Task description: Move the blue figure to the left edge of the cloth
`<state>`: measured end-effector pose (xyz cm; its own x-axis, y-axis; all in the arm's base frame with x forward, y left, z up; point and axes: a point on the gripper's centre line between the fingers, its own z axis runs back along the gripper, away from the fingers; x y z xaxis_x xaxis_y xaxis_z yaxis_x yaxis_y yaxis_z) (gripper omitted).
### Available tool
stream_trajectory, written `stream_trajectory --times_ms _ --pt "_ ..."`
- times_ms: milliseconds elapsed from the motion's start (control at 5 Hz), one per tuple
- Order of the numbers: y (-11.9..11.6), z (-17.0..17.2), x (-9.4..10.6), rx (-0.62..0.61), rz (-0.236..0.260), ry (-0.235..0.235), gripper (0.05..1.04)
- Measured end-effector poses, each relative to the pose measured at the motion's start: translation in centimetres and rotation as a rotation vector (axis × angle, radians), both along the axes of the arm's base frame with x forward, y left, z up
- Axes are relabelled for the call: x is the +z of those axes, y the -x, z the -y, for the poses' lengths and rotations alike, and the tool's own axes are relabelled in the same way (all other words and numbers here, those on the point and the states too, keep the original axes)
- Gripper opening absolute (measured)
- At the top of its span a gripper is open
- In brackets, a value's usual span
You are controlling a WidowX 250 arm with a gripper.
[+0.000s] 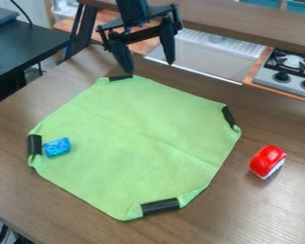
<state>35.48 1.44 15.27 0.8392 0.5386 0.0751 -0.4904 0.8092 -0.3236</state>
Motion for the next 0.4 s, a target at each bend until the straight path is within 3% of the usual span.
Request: stream_trajectory --times_ms 200,400 --pt "0.2 -0.1 -1.6 -0.002 -0.039 -0.007 0.999" --pt "3.3 -0.4 -5.1 -0.135 -0.041 -0.206 0.999"
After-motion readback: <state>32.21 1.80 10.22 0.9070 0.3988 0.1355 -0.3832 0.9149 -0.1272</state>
